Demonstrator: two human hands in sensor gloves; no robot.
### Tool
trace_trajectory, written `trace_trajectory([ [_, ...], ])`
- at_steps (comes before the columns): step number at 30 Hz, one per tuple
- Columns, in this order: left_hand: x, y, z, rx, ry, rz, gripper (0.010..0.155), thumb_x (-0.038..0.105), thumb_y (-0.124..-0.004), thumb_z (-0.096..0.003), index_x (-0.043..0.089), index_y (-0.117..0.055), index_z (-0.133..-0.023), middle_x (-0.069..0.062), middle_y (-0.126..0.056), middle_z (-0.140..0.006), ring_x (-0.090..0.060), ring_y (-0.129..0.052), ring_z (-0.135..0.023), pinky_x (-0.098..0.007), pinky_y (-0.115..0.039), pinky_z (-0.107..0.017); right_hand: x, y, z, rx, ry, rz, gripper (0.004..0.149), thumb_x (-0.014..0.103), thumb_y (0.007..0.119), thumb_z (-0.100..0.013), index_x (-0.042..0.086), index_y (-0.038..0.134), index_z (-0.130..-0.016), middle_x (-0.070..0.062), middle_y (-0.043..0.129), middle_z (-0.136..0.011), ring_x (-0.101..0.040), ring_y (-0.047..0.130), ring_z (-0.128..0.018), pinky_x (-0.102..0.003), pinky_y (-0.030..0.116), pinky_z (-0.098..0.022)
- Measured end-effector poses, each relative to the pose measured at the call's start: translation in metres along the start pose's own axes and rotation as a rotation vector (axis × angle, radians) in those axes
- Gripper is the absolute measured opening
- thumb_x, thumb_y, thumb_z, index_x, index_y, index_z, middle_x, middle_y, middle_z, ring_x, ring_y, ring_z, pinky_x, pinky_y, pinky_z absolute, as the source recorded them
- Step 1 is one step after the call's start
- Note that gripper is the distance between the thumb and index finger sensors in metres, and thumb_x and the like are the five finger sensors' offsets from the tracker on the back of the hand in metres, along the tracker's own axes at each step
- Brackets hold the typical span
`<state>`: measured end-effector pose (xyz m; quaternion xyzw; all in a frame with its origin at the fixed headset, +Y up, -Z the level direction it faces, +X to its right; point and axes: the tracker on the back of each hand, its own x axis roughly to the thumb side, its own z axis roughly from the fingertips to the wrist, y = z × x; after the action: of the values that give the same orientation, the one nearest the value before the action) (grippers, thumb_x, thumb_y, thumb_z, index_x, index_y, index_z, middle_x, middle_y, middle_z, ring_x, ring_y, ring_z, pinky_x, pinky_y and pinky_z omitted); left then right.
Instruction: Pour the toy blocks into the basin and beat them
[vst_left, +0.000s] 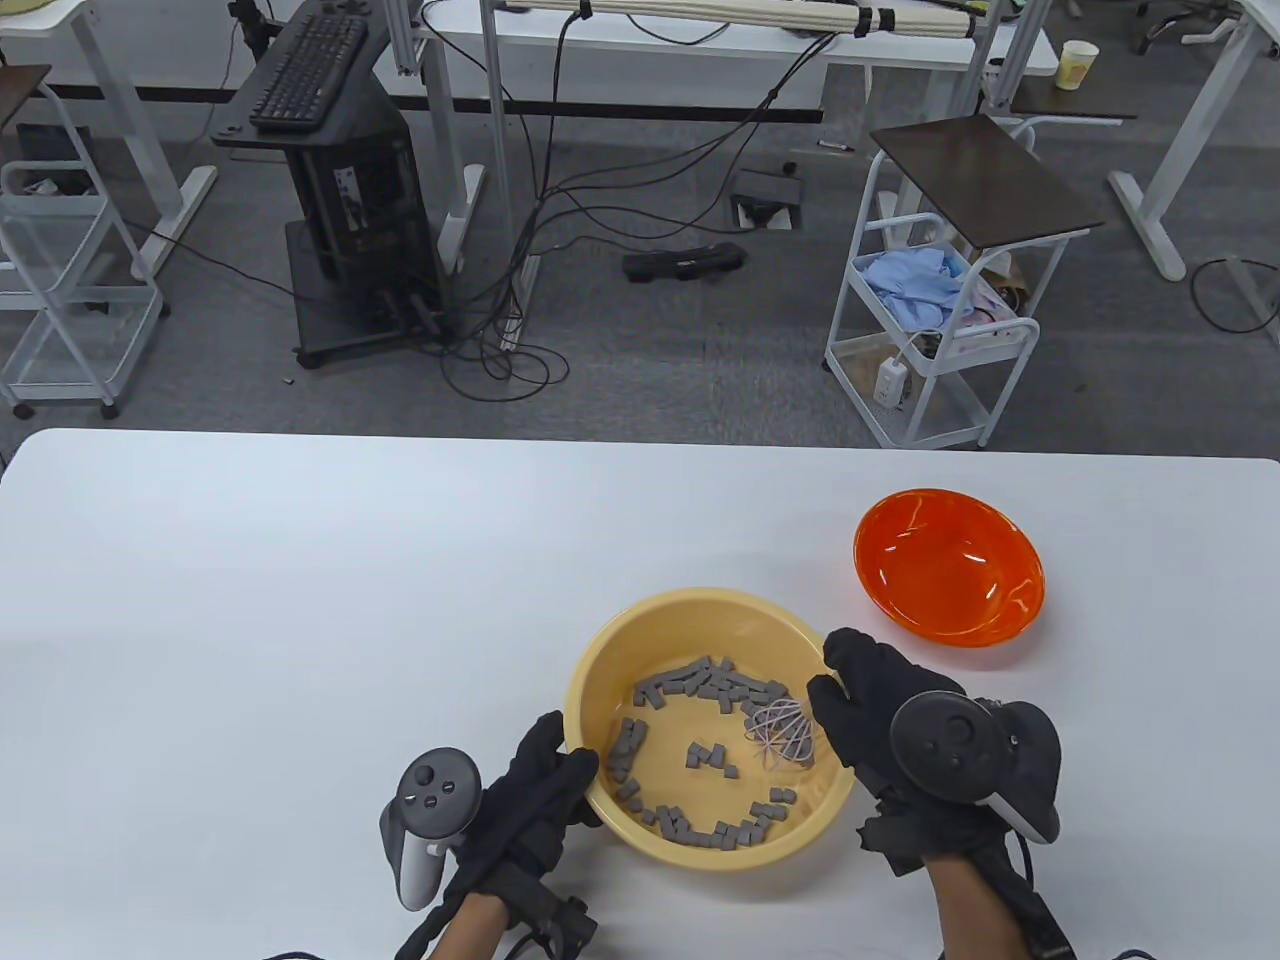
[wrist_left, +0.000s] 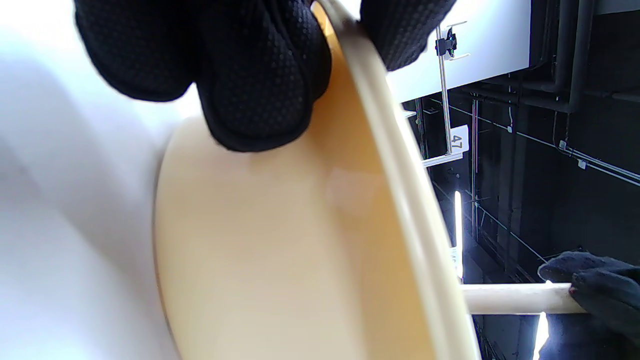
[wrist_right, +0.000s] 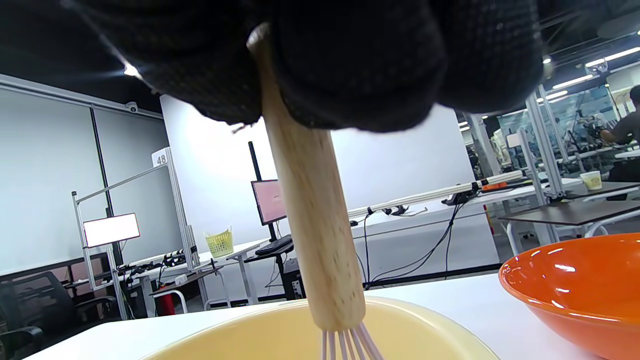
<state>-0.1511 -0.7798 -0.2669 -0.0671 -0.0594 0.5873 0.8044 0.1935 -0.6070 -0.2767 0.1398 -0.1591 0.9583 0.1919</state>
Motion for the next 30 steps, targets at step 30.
trace_trajectory([
  [30, 0.000, 0.000, 0.000, -0.006, 0.003, 0.004, 0.070, 0.034, -0.066, -0.0682, -0.014, -0.038, -0.111, -0.021, -0.086, -0.079, -0.021, -0.102, -0.059, -0.056, -0.082, -0.056, 0.001, 0.069, -0.011, 0.347, -0.030, -0.381, 0.051, 0.030, 0.079, -0.066, -0.001, 0.063, -0.103, -0.038, 0.081, -0.082, -0.029, 0.098, -0.040, -0.048, 0.084, -0.041],
])
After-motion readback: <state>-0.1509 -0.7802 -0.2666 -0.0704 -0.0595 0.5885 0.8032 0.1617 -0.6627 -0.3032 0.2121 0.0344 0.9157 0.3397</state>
